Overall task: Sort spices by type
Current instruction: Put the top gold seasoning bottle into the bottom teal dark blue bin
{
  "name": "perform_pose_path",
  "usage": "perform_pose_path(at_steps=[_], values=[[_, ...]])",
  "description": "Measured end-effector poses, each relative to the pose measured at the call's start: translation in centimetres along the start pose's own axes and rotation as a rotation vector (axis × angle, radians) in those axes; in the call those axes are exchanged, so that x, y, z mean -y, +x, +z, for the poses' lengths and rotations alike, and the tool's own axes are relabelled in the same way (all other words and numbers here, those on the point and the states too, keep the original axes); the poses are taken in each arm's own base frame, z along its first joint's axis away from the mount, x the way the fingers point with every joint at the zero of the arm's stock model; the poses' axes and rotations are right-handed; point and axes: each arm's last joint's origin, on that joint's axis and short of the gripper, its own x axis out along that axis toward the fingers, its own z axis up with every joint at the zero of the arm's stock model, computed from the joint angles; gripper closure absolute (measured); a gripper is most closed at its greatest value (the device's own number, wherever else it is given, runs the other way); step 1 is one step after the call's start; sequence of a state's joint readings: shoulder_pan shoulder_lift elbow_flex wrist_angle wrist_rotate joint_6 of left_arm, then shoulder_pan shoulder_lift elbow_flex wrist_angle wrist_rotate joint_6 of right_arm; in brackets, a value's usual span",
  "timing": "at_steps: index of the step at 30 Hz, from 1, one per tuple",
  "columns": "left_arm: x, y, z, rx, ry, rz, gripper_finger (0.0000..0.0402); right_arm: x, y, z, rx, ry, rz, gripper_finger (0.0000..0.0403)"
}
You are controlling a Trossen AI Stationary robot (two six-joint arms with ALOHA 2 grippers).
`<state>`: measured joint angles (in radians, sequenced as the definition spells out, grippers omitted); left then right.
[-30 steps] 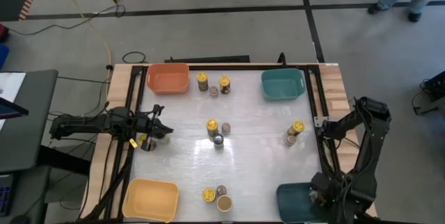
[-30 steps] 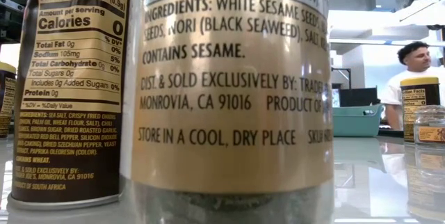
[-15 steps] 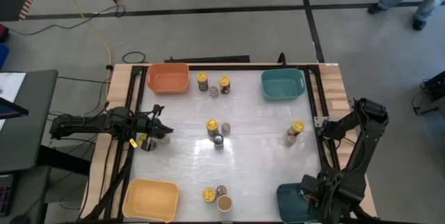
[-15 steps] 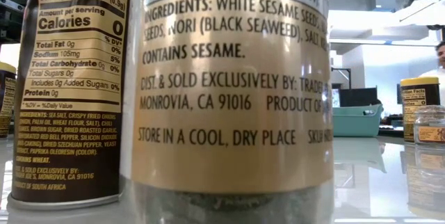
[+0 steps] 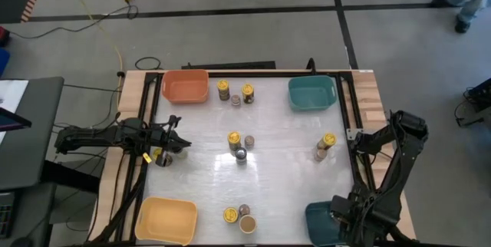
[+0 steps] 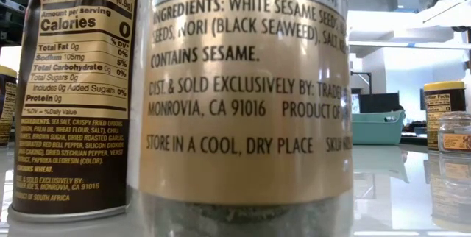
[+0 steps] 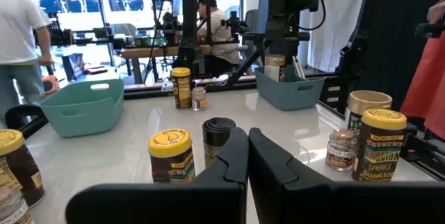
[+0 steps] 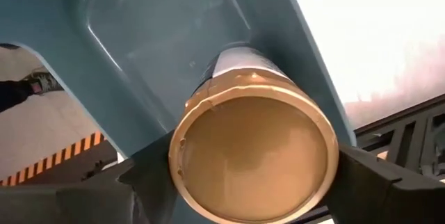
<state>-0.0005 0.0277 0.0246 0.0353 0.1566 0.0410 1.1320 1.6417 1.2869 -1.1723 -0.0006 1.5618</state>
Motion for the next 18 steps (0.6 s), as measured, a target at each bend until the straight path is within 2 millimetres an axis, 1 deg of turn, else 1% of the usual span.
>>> perform_pose_path(at_steps=[8,18], values=[[0.00,0.00,0.00,0.000,0.000,0.000,0.0401,-0.34,-0.01,0.00,0.000,0.000,0.035,0.0080],[0.00,0.00,0.00,0.000,0.000,0.000,0.0401,-0.12,-0.36,0.01,0.000,0.034,0.042,0.0079]])
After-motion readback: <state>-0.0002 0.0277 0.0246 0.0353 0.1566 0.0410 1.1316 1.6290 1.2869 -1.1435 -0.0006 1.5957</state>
